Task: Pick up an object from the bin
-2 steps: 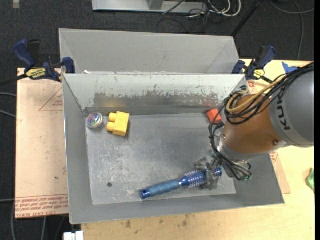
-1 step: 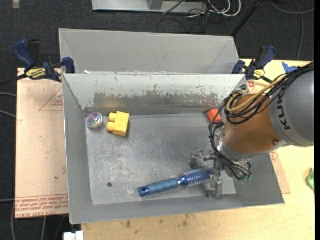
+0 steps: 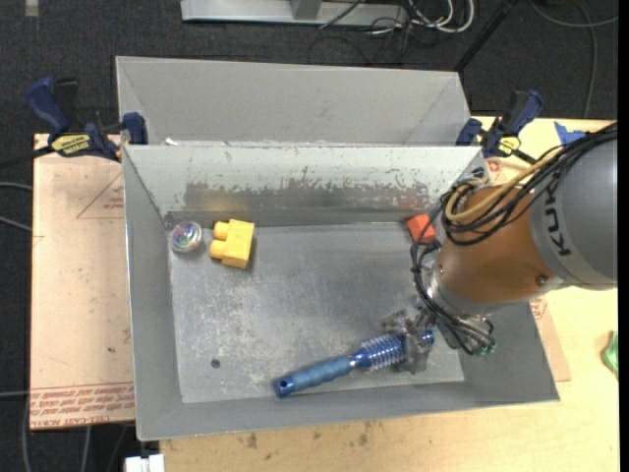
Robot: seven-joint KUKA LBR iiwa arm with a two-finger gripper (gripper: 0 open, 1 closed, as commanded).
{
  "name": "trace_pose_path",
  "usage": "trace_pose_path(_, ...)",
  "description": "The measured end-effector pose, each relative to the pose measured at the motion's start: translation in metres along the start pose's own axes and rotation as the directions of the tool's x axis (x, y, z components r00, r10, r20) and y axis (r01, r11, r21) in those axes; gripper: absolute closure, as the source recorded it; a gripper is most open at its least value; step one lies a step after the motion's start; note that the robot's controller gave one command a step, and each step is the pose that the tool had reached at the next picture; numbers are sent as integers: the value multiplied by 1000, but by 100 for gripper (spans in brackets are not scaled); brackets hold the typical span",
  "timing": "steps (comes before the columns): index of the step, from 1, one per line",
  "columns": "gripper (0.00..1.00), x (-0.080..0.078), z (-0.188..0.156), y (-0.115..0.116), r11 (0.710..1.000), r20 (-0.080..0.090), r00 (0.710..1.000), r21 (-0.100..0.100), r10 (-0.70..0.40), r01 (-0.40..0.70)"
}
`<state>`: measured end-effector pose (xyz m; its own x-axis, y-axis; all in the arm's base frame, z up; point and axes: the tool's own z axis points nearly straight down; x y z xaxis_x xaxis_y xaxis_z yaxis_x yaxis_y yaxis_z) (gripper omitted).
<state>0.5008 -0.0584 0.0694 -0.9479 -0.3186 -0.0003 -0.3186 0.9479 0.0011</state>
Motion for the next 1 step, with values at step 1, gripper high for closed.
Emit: trace_pose_path(1,100,-25,-142,-10,1000,10,1000,5,16,-16)
